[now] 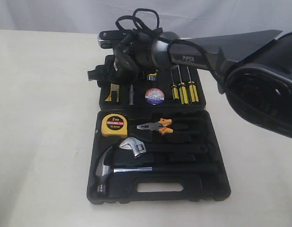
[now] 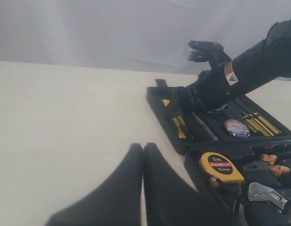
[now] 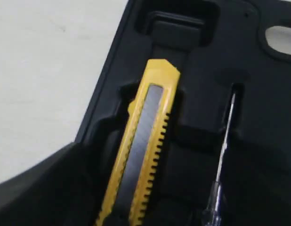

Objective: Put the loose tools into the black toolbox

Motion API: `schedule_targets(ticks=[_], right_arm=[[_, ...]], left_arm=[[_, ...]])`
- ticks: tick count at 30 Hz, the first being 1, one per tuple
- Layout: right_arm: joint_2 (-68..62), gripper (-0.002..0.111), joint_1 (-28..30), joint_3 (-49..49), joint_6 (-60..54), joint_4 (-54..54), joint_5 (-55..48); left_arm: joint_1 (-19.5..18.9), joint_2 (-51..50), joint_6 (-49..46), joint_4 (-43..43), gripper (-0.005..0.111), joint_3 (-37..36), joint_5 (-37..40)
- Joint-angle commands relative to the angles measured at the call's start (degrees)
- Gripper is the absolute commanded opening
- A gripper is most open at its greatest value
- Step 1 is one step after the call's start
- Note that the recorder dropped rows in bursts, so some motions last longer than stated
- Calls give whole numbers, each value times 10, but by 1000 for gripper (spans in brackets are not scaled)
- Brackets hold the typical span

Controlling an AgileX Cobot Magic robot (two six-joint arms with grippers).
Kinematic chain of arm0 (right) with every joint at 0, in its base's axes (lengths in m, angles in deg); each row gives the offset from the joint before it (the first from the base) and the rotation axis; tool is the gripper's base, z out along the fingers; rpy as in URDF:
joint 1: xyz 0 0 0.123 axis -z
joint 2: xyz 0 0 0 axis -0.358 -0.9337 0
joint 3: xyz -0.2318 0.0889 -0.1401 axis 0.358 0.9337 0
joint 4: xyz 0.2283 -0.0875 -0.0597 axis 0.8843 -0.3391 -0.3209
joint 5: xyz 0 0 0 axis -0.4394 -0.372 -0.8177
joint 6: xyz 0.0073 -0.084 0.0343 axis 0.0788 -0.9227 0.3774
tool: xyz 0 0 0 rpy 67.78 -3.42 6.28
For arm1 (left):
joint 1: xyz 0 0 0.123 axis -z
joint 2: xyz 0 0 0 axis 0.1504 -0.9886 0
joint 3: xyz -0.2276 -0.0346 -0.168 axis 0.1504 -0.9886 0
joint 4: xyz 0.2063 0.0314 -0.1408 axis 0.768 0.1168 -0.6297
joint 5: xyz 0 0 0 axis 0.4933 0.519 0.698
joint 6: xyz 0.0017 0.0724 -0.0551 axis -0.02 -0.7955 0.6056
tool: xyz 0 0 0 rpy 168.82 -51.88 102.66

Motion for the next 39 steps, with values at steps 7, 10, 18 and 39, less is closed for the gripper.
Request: schedule_targets(ticks=[7, 10, 18, 39], right_arm=[[-1, 43, -3, -50, -64, 4, -82], [12, 29, -3, -51, -96, 0, -110], [71, 0, -4, -34, -161, -31, -189], [355, 0, -212, 389, -483, -44, -228]], left_arm=[[3, -2, -1, 4, 0, -2, -2], [3, -2, -1, 4, 0, -2, -2], [3, -2, -1, 4, 0, -2, -2], [3, -2, -1, 4, 0, -2, -2]])
